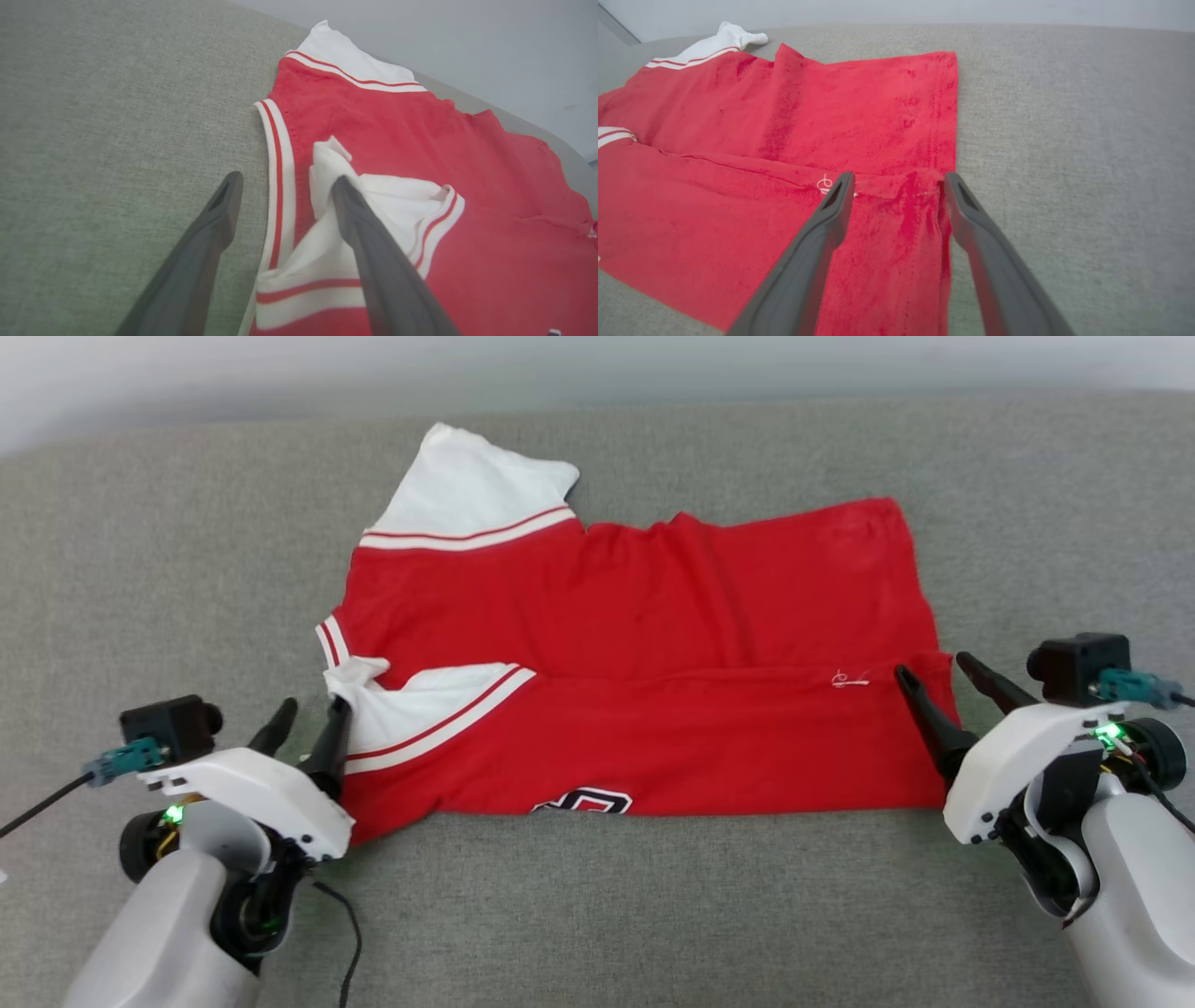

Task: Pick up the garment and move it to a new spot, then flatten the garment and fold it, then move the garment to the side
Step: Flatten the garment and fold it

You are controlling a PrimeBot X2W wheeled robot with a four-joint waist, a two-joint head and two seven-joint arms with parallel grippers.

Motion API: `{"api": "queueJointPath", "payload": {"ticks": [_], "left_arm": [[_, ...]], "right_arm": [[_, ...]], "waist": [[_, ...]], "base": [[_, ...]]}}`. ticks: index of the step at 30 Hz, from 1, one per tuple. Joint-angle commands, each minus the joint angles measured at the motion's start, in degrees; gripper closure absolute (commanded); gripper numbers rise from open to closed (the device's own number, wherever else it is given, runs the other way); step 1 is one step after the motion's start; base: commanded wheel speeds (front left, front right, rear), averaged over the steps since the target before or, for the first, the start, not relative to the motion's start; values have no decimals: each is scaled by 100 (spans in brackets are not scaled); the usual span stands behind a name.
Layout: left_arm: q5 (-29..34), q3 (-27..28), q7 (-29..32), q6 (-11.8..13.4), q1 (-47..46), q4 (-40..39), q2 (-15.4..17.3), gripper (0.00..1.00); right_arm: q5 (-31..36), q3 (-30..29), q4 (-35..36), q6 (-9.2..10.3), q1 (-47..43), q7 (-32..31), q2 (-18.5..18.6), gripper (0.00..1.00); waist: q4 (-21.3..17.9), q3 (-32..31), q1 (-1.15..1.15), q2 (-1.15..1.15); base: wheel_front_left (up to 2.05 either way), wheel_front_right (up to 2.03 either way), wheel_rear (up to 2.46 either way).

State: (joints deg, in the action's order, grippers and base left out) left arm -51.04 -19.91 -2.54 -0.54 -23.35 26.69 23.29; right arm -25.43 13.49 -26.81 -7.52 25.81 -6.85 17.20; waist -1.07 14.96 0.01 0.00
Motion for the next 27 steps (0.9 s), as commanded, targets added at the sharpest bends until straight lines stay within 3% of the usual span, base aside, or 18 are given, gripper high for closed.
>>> {"api": "queueJointPath", "payload": {"ticks": [1,4,9,18,22,27], "left_arm": [[-5,8,-24,-28,73,10,34,0],[-78,115,97,7,173,-158,248,0],[-197,165,561,94,291,-493,595,0],[-637,-162,2733,328,739,-1395,1528,0],[-893,-207,3314,539,1020,-1448,1693,0],[-1108,-186,3518,615,1067,-1211,1581,0]], "right_arm": [[15,-6,14,6,-72,29,4,0],[36,-84,264,6,-328,706,34,0],[150,-269,633,7,-700,1106,45,0],[512,-712,1692,7,-1662,1006,-236,0],[613,-758,2109,6,-1873,836,-453,0],[692,-778,2434,6,-1918,723,-601,0]], "waist": [[-46,-141,-1,0],[-77,-484,-1,0],[-134,-795,-1,0],[-409,-1139,-1,0],[-600,-1059,-1,0],[-780,-787,-1,0]], "base": [[0,0,0],[0,0,0],[0,0,0],[0,0,0],[0,0,0],[0,0,0]]}}
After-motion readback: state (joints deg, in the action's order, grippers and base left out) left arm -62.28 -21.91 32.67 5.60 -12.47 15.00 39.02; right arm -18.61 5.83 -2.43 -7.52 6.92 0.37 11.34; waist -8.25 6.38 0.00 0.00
